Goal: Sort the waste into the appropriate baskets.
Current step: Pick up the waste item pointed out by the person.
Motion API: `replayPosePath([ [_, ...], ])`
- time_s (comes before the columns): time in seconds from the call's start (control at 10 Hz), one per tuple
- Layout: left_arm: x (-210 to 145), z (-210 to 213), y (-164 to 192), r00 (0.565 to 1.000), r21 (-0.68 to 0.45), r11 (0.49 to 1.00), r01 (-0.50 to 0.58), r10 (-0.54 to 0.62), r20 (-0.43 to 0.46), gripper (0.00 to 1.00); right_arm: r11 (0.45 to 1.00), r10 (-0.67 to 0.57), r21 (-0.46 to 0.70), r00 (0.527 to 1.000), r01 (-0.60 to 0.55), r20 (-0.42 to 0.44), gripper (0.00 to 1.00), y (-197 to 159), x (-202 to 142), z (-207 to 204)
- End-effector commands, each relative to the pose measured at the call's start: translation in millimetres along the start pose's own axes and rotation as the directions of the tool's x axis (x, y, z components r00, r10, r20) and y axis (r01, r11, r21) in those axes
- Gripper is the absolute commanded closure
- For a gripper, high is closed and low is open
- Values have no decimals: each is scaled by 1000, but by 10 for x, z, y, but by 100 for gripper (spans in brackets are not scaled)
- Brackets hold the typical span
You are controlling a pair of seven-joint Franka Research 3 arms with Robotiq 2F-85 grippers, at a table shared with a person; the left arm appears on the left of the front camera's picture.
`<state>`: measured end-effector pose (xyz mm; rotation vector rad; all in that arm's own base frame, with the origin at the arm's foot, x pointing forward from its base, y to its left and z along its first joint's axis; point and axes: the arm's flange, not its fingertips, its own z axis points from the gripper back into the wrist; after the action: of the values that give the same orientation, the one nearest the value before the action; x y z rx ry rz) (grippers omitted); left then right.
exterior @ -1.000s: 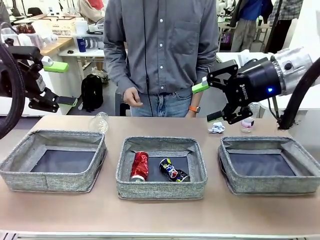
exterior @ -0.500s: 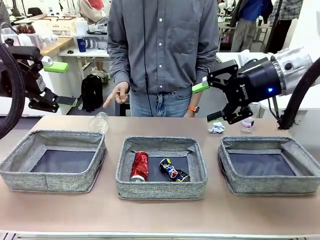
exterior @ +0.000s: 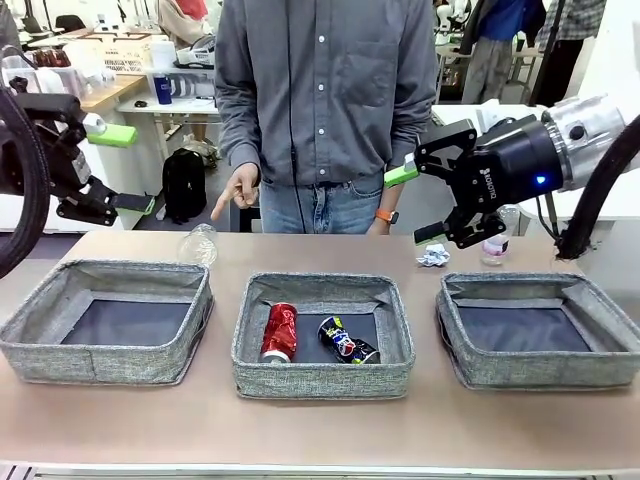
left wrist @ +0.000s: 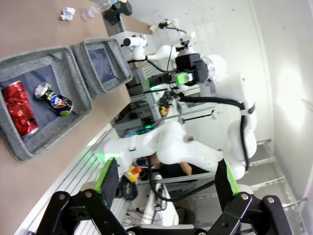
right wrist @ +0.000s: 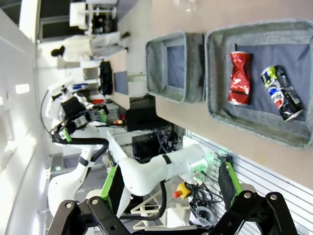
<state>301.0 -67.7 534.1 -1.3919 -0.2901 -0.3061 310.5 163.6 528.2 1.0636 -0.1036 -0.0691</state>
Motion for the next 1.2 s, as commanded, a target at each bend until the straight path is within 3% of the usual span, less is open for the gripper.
replayPosePath([
  [0.0, 59, 27, 7, 992, 291, 949, 121, -108, -58, 0, 1000, -11, -15, 1000, 11, -5, 0, 37, 14, 24],
  [0.1, 238, 25, 186, 987, 618, 777, 120, -29, -156, 0, 1000, -11, -15, 1000, 11, -5, 0, 37, 14, 24],
  [0.2, 432, -1, 379, 982, 849, 515, 117, 68, -176, 0, 1000, -11, -15, 1000, 11, -5, 0, 37, 14, 24],
  [0.3, 583, -59, 530, 968, 944, 310, 110, 182, -173, 0, 1000, -11, -15, 1000, 11, -5, 0, 37, 14, 24],
  [0.4, 657, -160, 546, 962, 941, 306, 142, 180, -204, 0, 1000, -11, -15, 1000, 11, -5, 0, 37, 14, 24],
  [0.5, 718, -219, 509, 976, 923, 356, 147, 99, -193, 0, 1000, -11, -15, 1000, 11, -5, 0, 37, 14, 24],
  [0.6, 732, -199, 454, 994, 916, 391, 91, 25, -110, 0, 1000, -11, -15, 1000, 11, -5, 0, 37, 14, 24],
  [0.7, 697, -154, 270, 994, 799, 600, 35, -104, 35, 0, 1000, -11, -15, 1000, 11, -5, 0, 37, 14, 24],
  [0.8, 746, -201, 569, 981, 864, 468, 187, -44, -188, 0, 1000, -11, -15, 1000, 11, -5, 0, 37, 14, 24],
  [0.9, 746, -201, 569, 981, 864, 468, 187, -44, -188, 0, 1000, -11, -15, 1000, 11, -5, 0, 37, 14, 24],
  [1.0, 775, -217, 428, 992, 867, 482, 123, -59, -108, 0, 1000, -11, -15, 1000, 11, -5, 0, 37, 14, 24],
  [1.1, 1003, -202, 552, 980, 899, 391, -196, 37, 198, 0, 1000, -11, -15, 1000, 11, -5, 0, 37, 14, 24],
])
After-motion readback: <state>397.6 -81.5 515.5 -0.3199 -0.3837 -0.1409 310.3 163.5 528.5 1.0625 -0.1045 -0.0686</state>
